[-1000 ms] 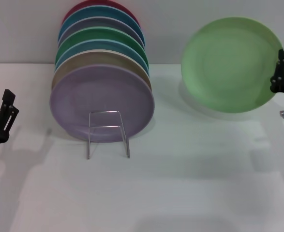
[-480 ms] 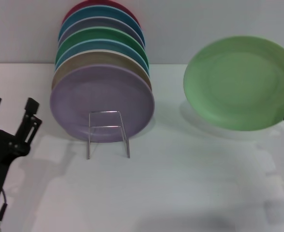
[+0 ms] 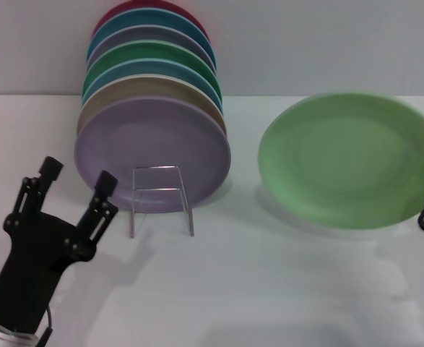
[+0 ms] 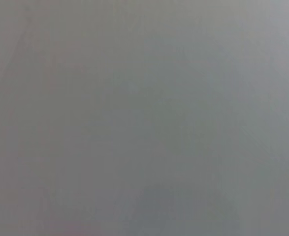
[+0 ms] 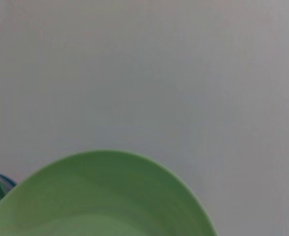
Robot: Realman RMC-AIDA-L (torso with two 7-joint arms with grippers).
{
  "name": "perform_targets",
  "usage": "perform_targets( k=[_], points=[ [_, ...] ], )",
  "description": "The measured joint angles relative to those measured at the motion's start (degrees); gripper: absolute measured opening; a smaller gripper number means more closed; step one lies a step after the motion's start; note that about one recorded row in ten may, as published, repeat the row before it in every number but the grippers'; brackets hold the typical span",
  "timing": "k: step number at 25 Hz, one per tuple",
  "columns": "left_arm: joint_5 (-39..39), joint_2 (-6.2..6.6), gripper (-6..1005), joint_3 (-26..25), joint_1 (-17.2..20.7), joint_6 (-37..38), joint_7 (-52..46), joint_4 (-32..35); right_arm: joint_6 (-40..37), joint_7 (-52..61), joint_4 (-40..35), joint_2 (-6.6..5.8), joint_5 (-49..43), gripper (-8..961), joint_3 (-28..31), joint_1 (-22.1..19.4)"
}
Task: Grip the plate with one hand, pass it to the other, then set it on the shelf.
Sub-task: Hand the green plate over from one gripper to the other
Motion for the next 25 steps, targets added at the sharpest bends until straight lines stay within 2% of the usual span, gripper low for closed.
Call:
perform_targets(
  k=[9,11,17,25],
  points=[
    [0.00,0.14,846,6.28,0.10,-0.80,3.11,1.35,-6.94,-13.78,-0.52,0.08,19.72,12,-21.86,2.98],
    [0.00,0.14,846,6.28,0.10,-0.80,3.11,1.35,-8.17,-16.25,-0.32,0.08,22.56,12,-25.90,3.30],
    [0.00,0.14,846,7.97,-0.15,-5.07,6.18,1.39,-9.80,-19.98,1.00,0.10,25.72,12,-32.30,3.40],
    [0.09,0.14,847,8.08,-0.50,-7.25,6.23,1.00,-9.52,-21.64,2.49,0.14,25.96,12,-35.44,3.94]
  ],
)
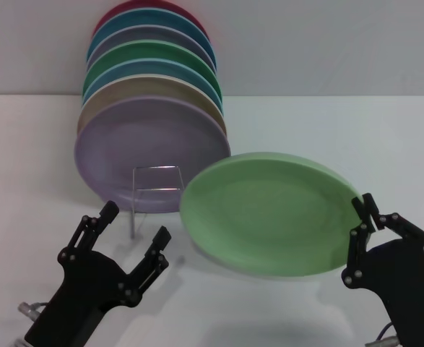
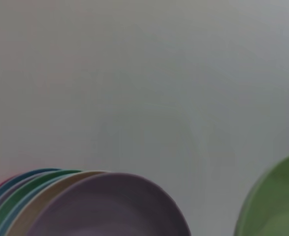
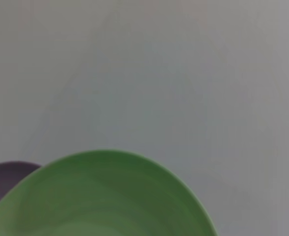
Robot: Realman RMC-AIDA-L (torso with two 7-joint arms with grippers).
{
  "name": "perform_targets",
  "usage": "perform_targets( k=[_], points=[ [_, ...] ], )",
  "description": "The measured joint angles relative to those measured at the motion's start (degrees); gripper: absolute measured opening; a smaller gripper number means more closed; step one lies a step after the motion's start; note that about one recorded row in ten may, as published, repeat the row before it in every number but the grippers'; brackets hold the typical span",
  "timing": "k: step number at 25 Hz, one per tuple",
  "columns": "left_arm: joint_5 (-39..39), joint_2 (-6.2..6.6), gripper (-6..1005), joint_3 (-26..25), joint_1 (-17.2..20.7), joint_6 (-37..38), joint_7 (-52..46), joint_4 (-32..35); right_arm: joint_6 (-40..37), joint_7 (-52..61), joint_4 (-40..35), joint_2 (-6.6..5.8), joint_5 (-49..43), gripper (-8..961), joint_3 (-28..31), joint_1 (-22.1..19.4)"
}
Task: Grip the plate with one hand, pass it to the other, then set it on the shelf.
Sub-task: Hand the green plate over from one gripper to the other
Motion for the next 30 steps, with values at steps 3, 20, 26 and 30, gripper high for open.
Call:
perform_targets(
  k=[3,20,26,30],
  points=[
    [1.04,-0.03,847,0.02,-0.07,-1.02,0.01,-0.34,0.11,-0.57,0.03,0.01,0.04,12,-0.32,0.56],
    [1.00,-0.18,838,-0.51,-3.18,-7.10,0.03,-1.49,1.49,-1.28,0.01,0.01,0.09,12,-2.35,2.19],
    [0.81,-0.18,813,-0.80,-3.39,-7.46,-0.06,-1.44,1.62,-1.30,0.01,0.01,0.09,13,-2.53,2.25],
    [0.78,-0.18,748,-1.16,-3.34,-7.57,-0.27,-1.16,1.63,-1.30,0.01,0.00,0.09,13,-2.59,2.24]
  ],
)
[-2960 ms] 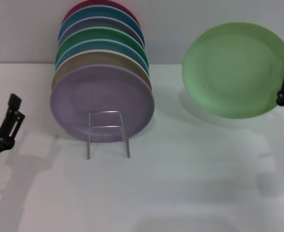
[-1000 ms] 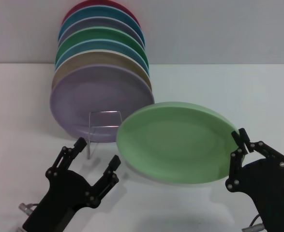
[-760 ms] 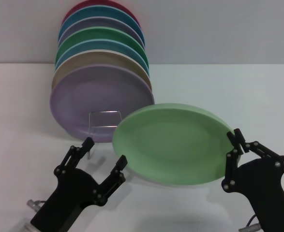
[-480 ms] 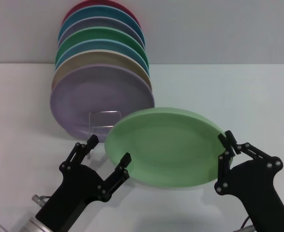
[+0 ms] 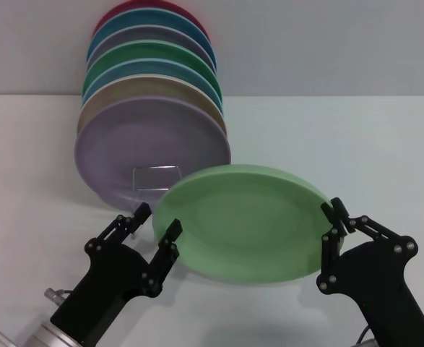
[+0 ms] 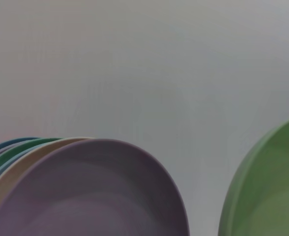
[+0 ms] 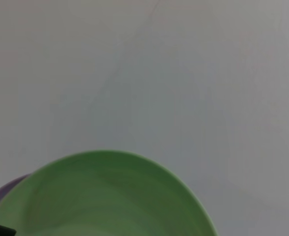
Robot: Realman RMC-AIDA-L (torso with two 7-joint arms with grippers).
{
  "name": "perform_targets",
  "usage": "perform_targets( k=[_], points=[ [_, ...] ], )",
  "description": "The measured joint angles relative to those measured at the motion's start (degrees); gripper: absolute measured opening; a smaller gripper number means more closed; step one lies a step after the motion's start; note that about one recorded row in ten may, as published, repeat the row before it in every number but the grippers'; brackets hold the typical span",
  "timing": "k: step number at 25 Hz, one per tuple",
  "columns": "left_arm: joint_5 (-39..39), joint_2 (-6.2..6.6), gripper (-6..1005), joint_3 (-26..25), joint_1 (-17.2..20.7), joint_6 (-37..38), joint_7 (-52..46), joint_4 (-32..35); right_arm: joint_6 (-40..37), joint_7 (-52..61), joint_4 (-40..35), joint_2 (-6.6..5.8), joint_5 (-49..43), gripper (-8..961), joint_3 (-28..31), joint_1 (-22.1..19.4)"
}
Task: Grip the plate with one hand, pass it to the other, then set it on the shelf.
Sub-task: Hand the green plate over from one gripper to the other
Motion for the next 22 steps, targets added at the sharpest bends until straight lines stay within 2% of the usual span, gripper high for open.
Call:
perform_targets(
  k=[10,14,22],
  points=[
    [0.06,0.00,459,-0.14,-0.31,-1.26,0.23,0.06,0.00,-0.10,0.00,0.00,0.00,13,-0.05,-0.13],
    [0.16,0.00,238,-0.14,-0.44,-1.41,0.23,0.24,0.00,-0.13,0.00,0.00,0.00,13,-0.05,-0.17],
    [0.08,0.00,120,-0.14,-0.34,-1.51,0.25,0.36,0.43,-0.17,0.00,0.00,-0.01,13,-0.04,-0.16]
  ],
)
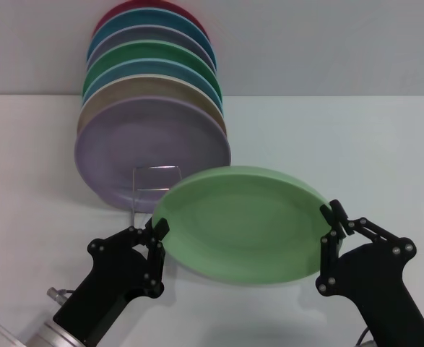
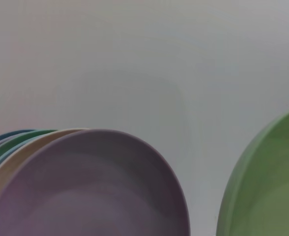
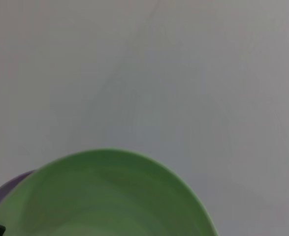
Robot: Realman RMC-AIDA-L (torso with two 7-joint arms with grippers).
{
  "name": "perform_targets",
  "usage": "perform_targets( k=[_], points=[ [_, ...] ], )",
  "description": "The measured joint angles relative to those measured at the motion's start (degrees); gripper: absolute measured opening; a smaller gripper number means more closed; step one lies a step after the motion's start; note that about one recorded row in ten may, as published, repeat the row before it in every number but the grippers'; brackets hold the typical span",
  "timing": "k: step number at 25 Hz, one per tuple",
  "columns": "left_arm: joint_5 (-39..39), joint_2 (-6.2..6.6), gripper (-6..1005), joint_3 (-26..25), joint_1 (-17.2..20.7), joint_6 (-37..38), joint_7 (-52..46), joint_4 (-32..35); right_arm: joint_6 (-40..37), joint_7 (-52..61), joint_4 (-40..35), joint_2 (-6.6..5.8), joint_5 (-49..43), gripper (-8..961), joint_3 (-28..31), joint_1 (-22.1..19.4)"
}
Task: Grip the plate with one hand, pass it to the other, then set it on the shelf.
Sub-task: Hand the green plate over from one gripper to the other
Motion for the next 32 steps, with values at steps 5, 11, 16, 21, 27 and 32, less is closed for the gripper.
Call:
perform_targets(
  k=[5,11,16,21,27,32],
  points=[
    [0.12,0.02,54,0.04,-0.12,-0.01,0.01,0.00,0.07,-0.01,0.00,0.00,0.01,13,0.03,0.14],
    [0.11,0.01,41,-0.03,-0.16,-0.01,0.10,0.01,0.11,-0.01,0.00,0.00,0.01,13,0.02,0.25],
    [-0.17,0.01,40,-0.13,0.17,0.13,0.20,0.03,-0.23,-0.05,-0.73,-0.01,-0.45,13,-1.04,0.98],
    [0.00,0.01,40,-1.11,0.78,0.69,0.20,-0.25,0.48,0.10,-1.26,-0.04,-0.34,41,-1.75,1.80],
    [-0.02,0.21,38,-2.45,2.23,2.65,0.18,-0.15,0.00,0.06,-1.06,-0.14,-0.38,164,-1.81,1.43],
    [-0.12,0.48,36,-4.53,4.26,6.28,-0.29,0.52,-2.36,0.06,-1.14,-0.31,-0.58,286,-4.08,1.10]
  ],
)
